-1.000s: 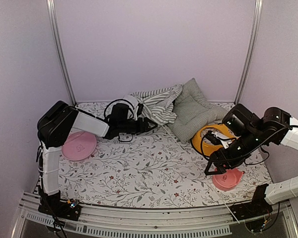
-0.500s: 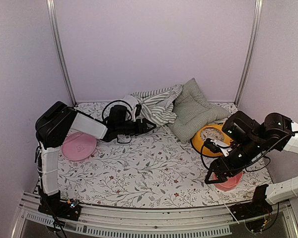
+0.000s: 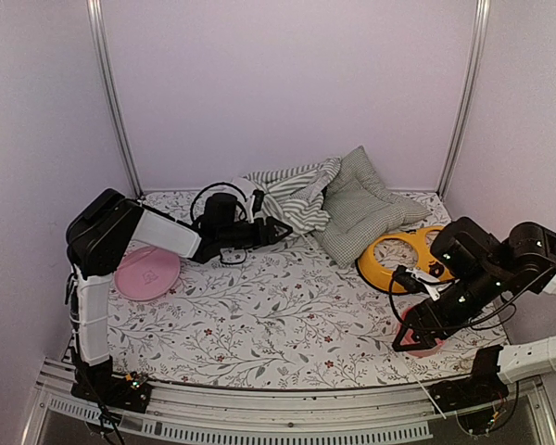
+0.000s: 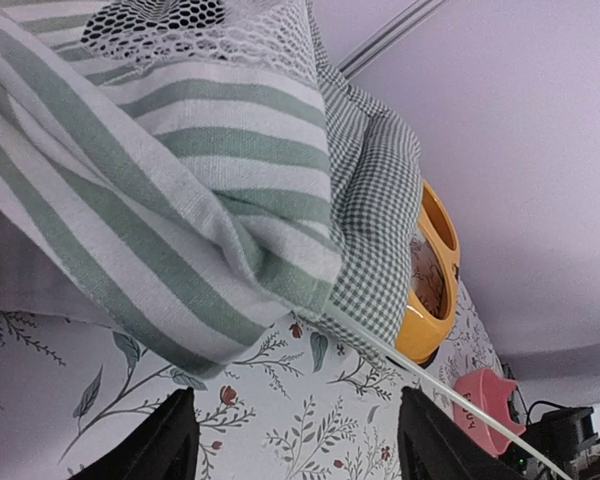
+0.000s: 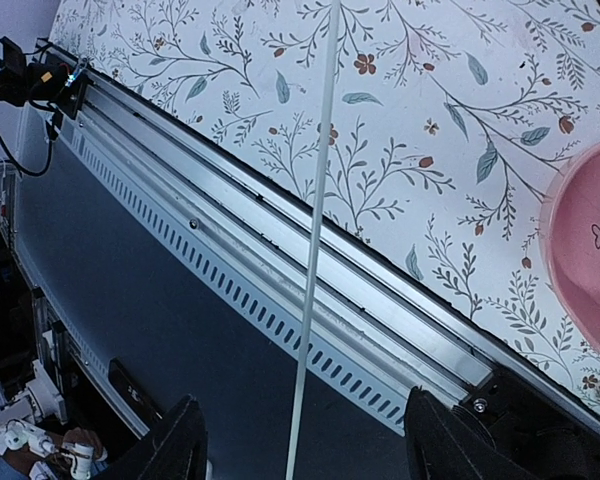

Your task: Set up the pet tent

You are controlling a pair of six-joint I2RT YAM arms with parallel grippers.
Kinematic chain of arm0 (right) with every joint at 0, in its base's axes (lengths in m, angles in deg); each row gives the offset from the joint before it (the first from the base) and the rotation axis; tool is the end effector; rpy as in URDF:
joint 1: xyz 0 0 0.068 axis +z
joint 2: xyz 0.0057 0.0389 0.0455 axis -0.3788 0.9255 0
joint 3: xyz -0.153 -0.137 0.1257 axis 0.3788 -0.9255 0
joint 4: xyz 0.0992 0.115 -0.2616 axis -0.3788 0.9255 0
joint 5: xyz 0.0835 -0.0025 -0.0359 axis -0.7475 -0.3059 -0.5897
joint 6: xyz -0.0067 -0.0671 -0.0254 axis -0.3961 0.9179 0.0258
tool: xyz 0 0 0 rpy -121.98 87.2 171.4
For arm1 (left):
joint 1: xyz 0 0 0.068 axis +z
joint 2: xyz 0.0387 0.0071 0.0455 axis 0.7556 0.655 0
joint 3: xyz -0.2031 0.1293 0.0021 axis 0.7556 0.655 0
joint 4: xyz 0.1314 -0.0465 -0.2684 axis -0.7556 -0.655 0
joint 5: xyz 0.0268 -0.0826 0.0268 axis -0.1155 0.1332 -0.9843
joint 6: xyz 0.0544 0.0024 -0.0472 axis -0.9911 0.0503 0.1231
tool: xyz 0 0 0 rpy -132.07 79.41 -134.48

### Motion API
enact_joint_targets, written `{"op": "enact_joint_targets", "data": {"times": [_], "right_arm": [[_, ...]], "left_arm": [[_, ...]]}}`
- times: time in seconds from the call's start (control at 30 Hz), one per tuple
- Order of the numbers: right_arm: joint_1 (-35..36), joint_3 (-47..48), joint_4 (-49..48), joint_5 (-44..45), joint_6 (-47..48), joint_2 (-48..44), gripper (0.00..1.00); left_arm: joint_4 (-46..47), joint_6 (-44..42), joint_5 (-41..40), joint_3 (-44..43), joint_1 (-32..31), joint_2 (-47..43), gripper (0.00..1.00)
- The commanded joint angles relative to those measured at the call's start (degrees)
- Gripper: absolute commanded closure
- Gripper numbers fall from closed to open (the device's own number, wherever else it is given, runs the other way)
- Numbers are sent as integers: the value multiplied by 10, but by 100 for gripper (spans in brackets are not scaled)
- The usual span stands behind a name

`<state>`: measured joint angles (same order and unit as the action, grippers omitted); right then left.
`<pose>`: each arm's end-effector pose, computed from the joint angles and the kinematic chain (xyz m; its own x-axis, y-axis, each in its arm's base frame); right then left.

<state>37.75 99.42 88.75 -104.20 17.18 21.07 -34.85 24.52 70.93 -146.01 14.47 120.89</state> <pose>0.0984 0.2032 0.2618 -0.8748 -0.4323 -0.2185 -0.4834 0.7506 0.4504 0.3842 -0.2958 0.0753 -0.7545 -0.1820 -0.6306 0.4697 0.5213 -0.7124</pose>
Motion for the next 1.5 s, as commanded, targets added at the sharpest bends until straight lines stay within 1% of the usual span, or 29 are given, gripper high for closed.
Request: {"op": "enact_joint_targets", "data": {"times": [0.0,0.4,0.63,0.9,1.03,1.3,1.47], "right_arm": [[5,-1,7,-13,1,-1,31],[11,-1,4,-26,8,16,34],[13,16,16,-26,15,31,36],[22,21,18,-32,11,35,40],[26,25,26,-37,9,34,41],[47,31,38,-43,-4,35,41],[65,26,38,-44,-11,39,41]], "left_arm": [[-6,-25,-5,-9,0,-6,31],[-25,-45,2,-19,12,-12,31],[-28,-43,6,-36,15,-14,31],[-22,-35,-1,-29,15,-15,31],[0,-21,-9,-12,15,-16,31],[78,10,-19,25,14,0,31],[100,16,-13,22,13,21,30]]}}
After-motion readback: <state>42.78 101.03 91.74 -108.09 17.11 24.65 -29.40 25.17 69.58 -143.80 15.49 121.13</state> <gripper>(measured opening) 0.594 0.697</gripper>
